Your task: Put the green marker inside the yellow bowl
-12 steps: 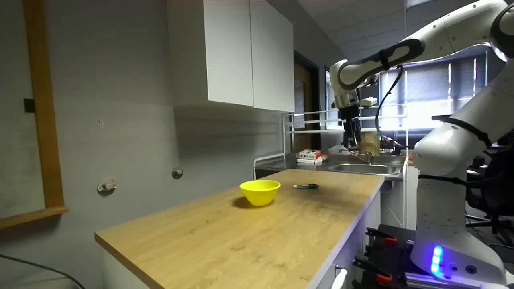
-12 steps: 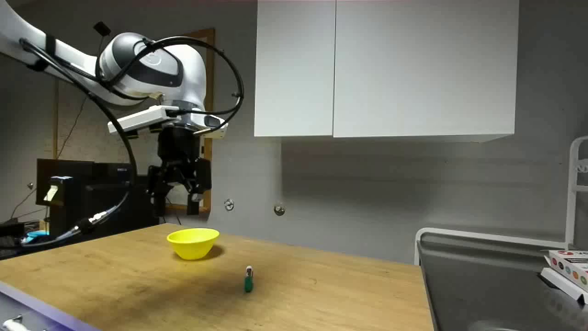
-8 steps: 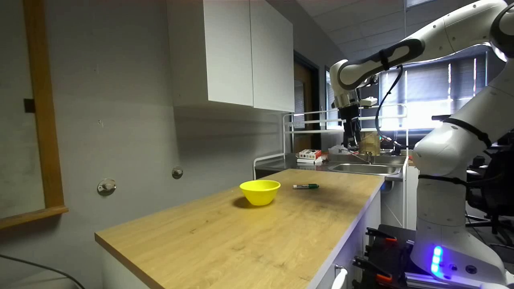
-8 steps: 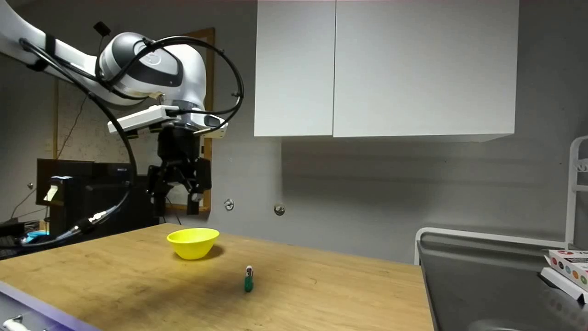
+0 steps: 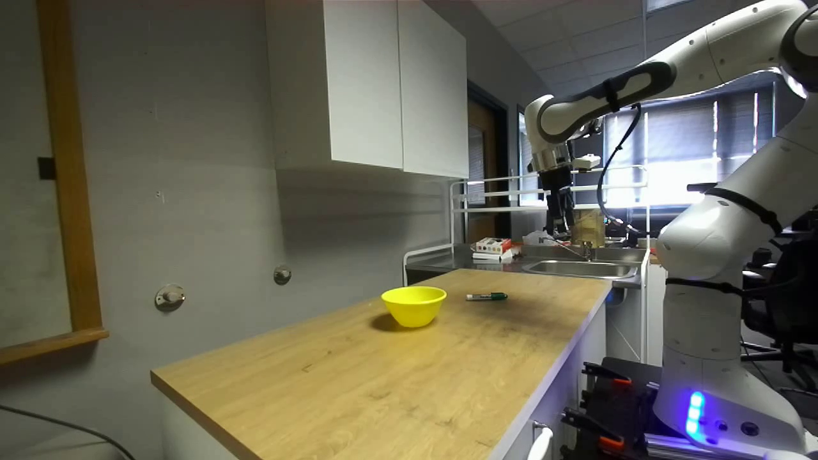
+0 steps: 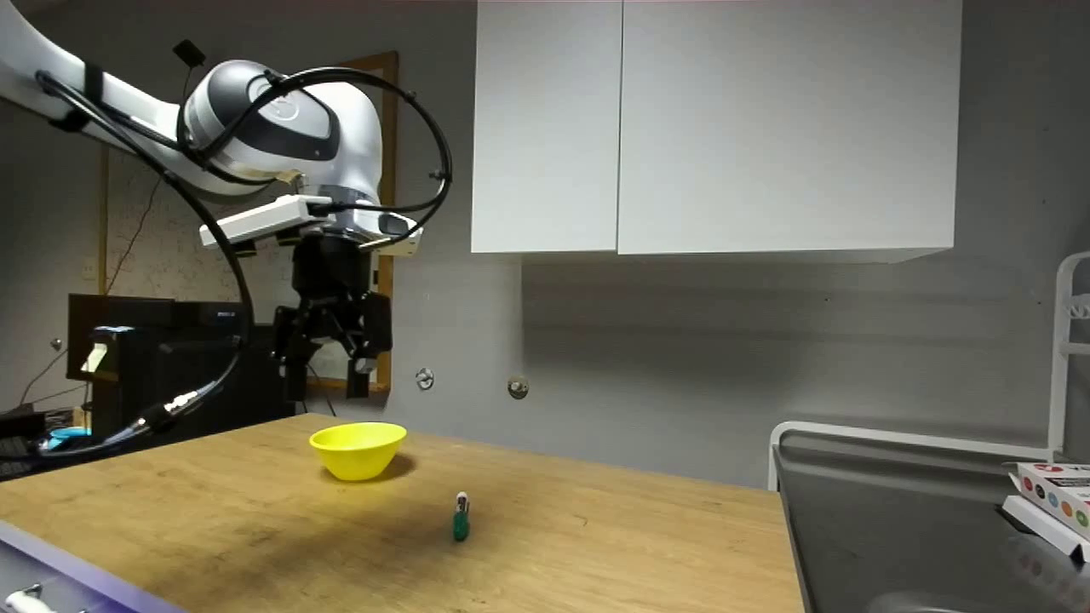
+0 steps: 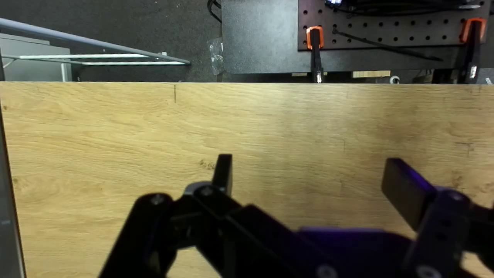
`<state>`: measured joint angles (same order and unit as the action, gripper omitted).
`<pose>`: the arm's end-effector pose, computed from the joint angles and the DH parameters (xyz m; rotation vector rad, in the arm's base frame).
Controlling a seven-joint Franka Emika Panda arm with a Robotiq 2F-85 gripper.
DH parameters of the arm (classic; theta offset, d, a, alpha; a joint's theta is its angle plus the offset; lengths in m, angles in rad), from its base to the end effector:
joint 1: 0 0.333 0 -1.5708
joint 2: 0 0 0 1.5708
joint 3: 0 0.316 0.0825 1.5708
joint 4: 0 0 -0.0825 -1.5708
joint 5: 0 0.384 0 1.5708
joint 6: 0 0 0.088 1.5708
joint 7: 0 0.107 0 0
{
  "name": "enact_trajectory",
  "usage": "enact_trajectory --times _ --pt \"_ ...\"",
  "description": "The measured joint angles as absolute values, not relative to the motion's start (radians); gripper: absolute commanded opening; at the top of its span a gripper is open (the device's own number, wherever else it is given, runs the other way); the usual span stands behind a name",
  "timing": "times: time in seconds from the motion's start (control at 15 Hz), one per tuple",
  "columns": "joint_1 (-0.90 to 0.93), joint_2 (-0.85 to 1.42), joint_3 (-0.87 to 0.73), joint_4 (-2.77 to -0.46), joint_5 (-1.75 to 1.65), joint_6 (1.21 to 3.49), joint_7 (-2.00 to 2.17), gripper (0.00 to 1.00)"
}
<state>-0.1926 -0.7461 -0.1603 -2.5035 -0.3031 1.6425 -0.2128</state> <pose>0.2856 -0.1440 0.5126 2.9756 -0.0765 -0.2444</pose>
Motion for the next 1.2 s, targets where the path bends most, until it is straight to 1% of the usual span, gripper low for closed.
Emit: enact_trajectory --times 0.4,0.67,0.93,1.2 --pt "-0.184 -0.737 -0.163 -2.5 -0.303 1.646 -0.208 1.0" --pt "-0.167 -0.681 -0.163 -2.479 -0.303 1.714 -0.206 1.0" --pt "-0.132 -0.556 -0.159 -2.415 -0.306 1.86 -0.206 1.0" --pt "-0.082 -0.365 -0.127 -2.289 -0.306 1.956 -0.212 1.0"
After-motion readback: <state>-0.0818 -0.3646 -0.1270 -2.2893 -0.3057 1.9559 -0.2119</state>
